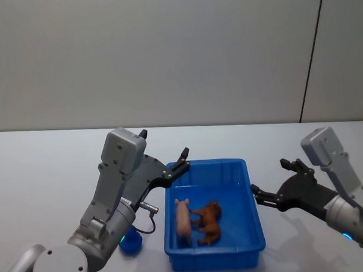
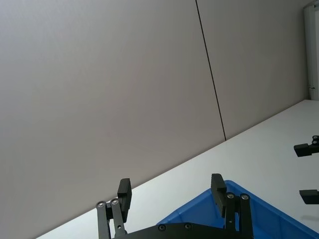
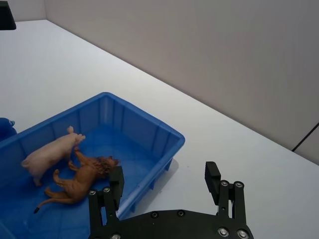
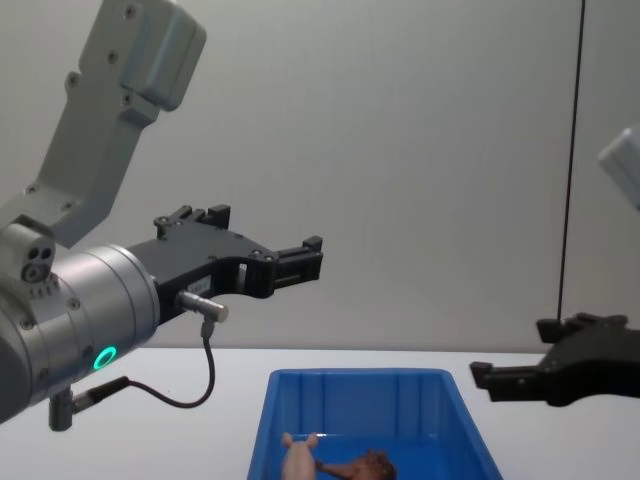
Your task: Pick up the two dolls from the table and place them into the box.
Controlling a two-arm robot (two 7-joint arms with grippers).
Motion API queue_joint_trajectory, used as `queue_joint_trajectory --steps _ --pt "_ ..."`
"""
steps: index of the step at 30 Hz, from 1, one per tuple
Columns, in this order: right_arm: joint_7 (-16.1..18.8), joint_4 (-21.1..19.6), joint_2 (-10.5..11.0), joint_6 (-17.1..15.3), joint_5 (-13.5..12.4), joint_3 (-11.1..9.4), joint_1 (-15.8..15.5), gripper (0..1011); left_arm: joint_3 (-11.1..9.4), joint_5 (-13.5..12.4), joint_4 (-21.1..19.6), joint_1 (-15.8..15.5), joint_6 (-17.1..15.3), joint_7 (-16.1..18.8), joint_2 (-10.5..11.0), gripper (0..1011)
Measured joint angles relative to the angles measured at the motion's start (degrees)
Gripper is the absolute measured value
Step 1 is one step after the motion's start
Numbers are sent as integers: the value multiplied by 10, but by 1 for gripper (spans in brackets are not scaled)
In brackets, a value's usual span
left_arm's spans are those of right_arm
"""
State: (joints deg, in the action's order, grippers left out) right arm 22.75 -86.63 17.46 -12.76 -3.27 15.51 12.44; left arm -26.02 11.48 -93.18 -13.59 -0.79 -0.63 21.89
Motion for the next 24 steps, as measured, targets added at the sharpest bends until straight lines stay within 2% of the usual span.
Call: queue_joint_trajectory --steps 12,18,24 --pt "3 -8 16 11 -9 -11 -11 1001 3 2 -6 7 -9 8 4 1001" --pt "4 -10 21 14 -11 -14 -14 1001 8 17 -16 19 -26 9 15 1001" --pt "4 -11 23 16 -13 -16 -16 1001 15 42 -23 37 -41 7 33 1001"
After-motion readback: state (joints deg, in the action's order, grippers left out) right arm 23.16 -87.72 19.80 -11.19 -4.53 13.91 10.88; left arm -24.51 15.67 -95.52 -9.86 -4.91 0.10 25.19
